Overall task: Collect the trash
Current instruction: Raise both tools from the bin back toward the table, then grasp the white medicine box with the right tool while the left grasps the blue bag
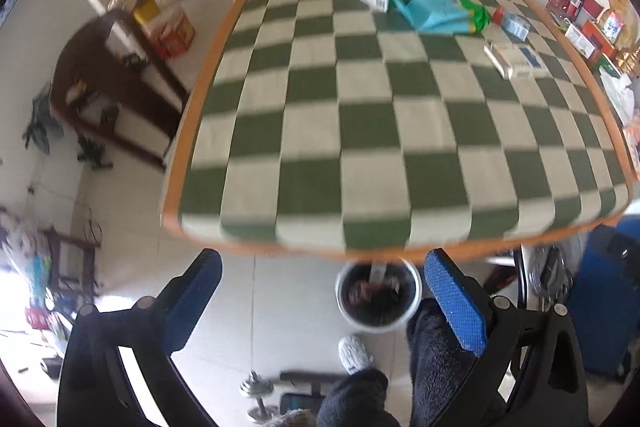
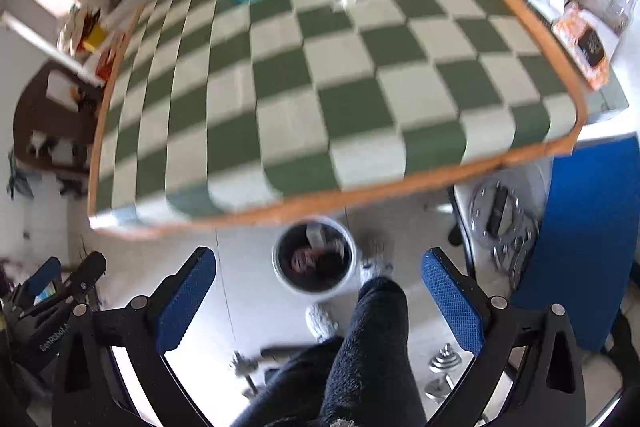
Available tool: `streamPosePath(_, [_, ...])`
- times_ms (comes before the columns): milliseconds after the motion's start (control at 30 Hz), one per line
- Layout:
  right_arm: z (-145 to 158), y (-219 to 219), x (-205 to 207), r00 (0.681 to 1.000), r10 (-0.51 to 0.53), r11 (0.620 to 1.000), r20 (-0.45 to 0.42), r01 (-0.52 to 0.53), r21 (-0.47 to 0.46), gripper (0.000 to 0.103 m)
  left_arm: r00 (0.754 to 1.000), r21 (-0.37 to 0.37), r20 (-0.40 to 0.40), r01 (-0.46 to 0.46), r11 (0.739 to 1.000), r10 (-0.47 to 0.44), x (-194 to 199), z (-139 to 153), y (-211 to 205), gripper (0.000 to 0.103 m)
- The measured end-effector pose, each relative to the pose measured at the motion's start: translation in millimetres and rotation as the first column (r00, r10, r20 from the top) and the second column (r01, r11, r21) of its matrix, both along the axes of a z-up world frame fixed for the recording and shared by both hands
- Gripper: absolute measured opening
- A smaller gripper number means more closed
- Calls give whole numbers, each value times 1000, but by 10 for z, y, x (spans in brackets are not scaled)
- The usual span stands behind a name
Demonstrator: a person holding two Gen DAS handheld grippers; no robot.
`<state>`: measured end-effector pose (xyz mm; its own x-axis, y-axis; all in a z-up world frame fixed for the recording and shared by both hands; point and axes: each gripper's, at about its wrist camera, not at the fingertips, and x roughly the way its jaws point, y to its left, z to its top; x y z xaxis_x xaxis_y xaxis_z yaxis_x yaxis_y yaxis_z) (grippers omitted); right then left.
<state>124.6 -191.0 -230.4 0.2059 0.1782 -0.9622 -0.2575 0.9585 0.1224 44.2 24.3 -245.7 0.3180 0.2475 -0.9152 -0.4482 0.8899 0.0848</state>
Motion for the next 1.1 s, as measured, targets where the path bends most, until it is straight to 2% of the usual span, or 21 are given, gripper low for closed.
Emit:
streamPosePath(67, [91, 19, 289, 1000, -17, 1000, 10, 18, -5, 103, 1000, 30, -11, 2, 1000, -2, 355, 37, -4, 103])
streamPosePath(167, [168, 27, 933, 999, -49, 999, 8, 50, -11, 103, 1000, 51, -31, 1, 999, 1, 855, 32, 2, 103])
streamPosePath(267, [110, 84, 1547, 999, -42, 999, -10, 42, -13, 103, 998, 62, -68, -8, 998, 12, 1357, -16, 67, 103])
streamPosePath(367, [-82, 198, 2325, 999, 5, 998, -52, -9, -69, 103, 992, 43, -122, -23, 999, 28, 1848, -155, 125, 103])
streamPosePath(467, [-320, 257, 2904, 994, 32, 992, -100, -44, -120, 103, 987, 9, -154, -54, 999, 54, 2274, -294, 218, 103])
streamPosePath(633, [-697, 373, 3695, 983, 64, 987, -170, -88, -136, 103, 976, -87, -160, -163, 983, 148, 2875, -500, 531, 103])
streamPosePath(767, [-929, 436, 4055, 974, 59, 990, -217, -86, -116, 103, 978, -166, -121, -191, 967, 173, 3331, -603, 767, 103])
streamPosePath(867, [-1080, 484, 4230, 967, 58, 990, -248, -87, -109, 103, 981, -208, -86, -187, 960, 173, 3621, -663, 862, 98])
streamPosePath(967, [-1203, 552, 4332, 959, 70, 989, -273, -103, -108, 103, 984, -243, -74, -174, 954, 161, 3847, -761, 898, 88])
streamPosePath(1067, [-1228, 694, 4337, 960, 128, 974, -247, -169, -149, 103, 987, -265, -82, -156, 951, 139, 3990, -889, 881, 68])
streamPosePath(1100, [-1232, 741, 4338, 958, 147, 970, -246, -189, -156, 103, 987, -267, -85, -152, 952, 134, 4017, -910, 875, 52])
